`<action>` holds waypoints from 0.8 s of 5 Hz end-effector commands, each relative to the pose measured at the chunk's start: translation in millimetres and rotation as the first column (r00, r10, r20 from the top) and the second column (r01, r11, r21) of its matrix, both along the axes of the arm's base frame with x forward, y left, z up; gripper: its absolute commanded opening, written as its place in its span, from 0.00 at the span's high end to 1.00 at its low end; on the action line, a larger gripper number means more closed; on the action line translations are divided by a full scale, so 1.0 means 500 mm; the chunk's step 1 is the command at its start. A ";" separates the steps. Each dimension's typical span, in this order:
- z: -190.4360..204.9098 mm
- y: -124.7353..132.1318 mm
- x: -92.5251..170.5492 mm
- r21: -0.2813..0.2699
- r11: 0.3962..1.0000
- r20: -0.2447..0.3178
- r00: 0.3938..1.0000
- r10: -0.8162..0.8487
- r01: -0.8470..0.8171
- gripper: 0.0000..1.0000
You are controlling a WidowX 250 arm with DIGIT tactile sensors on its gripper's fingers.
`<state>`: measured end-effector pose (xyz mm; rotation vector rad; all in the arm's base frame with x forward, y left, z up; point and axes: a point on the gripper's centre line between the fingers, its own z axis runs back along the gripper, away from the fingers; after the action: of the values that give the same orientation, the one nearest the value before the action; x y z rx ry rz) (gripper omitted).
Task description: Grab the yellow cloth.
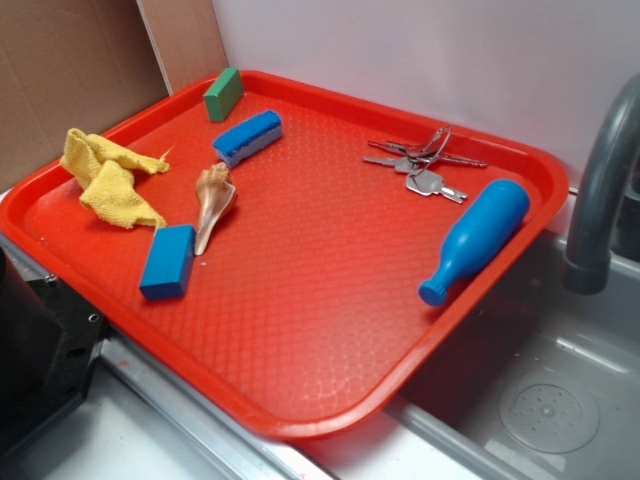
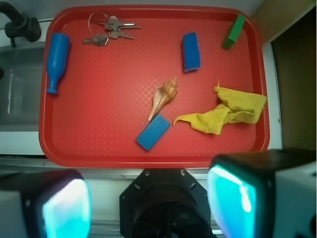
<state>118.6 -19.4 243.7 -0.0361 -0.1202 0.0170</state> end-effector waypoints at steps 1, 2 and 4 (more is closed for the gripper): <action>0.000 0.000 0.000 0.000 1.000 0.000 1.000 0.000 0.000 0.00; -0.100 0.100 0.100 0.109 0.966 -0.091 0.965 0.246 -0.236 0.00; -0.198 0.244 0.221 0.010 0.731 0.085 0.729 0.679 -0.682 0.00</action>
<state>232.4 90.2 132.1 0.0515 -0.1749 0.7639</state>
